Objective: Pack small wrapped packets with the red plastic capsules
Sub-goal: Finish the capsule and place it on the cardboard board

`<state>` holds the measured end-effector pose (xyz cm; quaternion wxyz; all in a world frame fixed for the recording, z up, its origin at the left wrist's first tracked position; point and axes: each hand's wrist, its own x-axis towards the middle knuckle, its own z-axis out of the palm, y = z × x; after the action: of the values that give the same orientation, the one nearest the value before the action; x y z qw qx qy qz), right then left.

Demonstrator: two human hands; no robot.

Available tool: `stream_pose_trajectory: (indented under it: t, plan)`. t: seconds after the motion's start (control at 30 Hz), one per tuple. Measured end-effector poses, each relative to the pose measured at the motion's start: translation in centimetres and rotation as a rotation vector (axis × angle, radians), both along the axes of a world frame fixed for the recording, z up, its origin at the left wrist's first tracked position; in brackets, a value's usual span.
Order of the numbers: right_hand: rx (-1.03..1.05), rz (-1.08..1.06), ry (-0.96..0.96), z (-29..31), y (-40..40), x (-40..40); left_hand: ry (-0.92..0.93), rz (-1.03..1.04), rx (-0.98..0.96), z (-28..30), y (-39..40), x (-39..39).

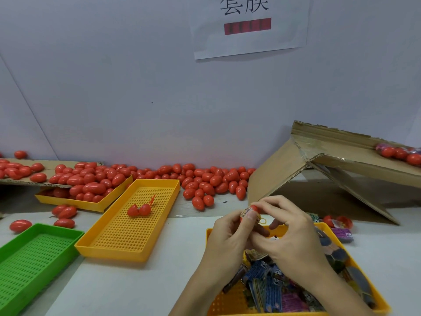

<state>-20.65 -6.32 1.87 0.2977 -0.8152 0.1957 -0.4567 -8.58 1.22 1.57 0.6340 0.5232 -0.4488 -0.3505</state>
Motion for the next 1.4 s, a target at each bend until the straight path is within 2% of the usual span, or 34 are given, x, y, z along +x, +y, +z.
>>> stream_pose_trajectory:
  t: [0.23, 0.4, 0.47, 0.6, 0.67, 0.73, 0.87, 1.03, 1.27, 1.4]
  plan:
    - [-0.013, 0.005, 0.023, 0.0, -0.1, 0.0, 0.014, 0.017, 0.007, -0.1, 0.0, -0.1]
    - [-0.024, -0.02, 0.104, -0.3, -0.5, -0.1, -0.098, 0.154, -0.014, -0.4, -0.3, 0.3]
    - [-0.017, -0.012, 0.112, -0.4, -0.5, 0.1, -0.014, 0.137, 0.0, -0.3, -0.3, 0.3]
    - [0.068, 0.026, 0.062, -0.3, -0.3, 0.2, 0.299, 0.0, 0.041, 0.3, 0.0, 0.2]
    - [0.096, 0.025, 0.06, -0.3, -0.3, 0.3, 0.366, -0.011, 0.068, 0.3, -0.1, 0.1]
    - [0.104, 0.018, 0.079, -0.4, -0.4, 0.3, 0.4, 0.006, 0.085, 0.2, -0.3, 0.0]
    - [0.074, 0.007, 0.091, -0.4, -0.5, 0.4, 0.346, 0.049, 0.075, 0.3, -0.2, 0.1]
    - [0.1, 0.043, 0.04, 0.0, -0.2, 0.4, 0.548, 0.041, 0.11, 0.7, -0.2, -0.1]
    - [0.083, 0.029, 0.054, 0.1, -0.1, 0.4, 0.636, 0.014, 0.118, 0.6, -0.3, 0.1]
    - [0.118, 0.018, 0.086, -0.4, -0.3, 0.5, 0.572, 0.055, 0.064, 0.3, -0.3, 0.2]
